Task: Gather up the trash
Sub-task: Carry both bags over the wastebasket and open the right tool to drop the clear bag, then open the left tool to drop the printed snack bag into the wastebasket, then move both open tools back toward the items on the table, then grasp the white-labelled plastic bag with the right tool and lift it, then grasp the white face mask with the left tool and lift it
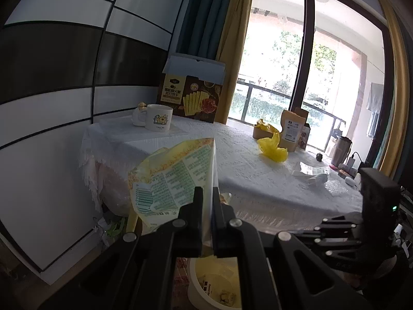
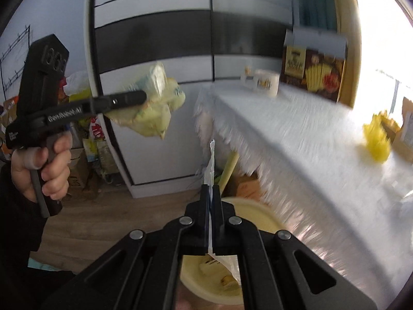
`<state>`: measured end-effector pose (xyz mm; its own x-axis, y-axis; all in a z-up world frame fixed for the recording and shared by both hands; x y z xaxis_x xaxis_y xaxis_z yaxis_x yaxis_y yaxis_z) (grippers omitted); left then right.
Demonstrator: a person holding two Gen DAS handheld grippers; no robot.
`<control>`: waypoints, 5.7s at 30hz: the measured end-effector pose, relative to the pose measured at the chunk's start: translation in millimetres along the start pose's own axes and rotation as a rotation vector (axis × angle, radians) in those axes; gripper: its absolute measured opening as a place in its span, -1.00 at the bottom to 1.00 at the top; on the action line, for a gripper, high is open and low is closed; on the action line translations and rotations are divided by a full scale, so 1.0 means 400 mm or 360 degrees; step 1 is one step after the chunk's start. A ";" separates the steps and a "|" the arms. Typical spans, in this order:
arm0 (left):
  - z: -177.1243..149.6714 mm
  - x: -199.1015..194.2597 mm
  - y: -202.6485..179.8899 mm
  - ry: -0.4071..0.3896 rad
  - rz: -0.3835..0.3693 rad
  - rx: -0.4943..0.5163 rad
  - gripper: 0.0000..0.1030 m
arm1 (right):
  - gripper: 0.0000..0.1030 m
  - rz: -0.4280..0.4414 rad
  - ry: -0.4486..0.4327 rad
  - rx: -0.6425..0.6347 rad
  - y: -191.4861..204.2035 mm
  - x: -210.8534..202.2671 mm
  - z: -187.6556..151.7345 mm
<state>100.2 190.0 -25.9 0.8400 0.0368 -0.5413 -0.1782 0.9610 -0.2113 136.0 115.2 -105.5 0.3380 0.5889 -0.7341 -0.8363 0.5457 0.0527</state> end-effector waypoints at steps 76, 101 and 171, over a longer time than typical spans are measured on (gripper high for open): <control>-0.079 0.363 -0.477 0.0492 -0.0148 0.0219 -0.16 | -0.30 -0.0249 -0.0289 0.0519 -0.504 -0.343 -0.244; 0.010 0.520 -0.565 0.0424 -0.0302 0.0196 -0.16 | 0.05 -0.0506 -0.0240 0.0701 -0.793 -0.389 -0.229; -0.006 0.740 -0.936 0.0528 -0.0595 0.0568 0.03 | -0.96 -0.0880 -0.0666 0.0835 -1.024 -0.779 -0.255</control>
<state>414.2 -159.7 -109.1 0.5981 -0.3529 -0.7195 0.3287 0.9269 -0.1814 329.3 -352.3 32.6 0.8540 0.2727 -0.4430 -0.2330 0.9619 0.1430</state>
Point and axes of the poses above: each gripper's, at about its wrist camera, not at the fingertips, and x roughly the way its jaws point, y to its left, z to its top, the point moved 10 cm from there along x, roughly the way its jaws point, and after that the axes turned 10 degrees about y, right-handed, at the moved point
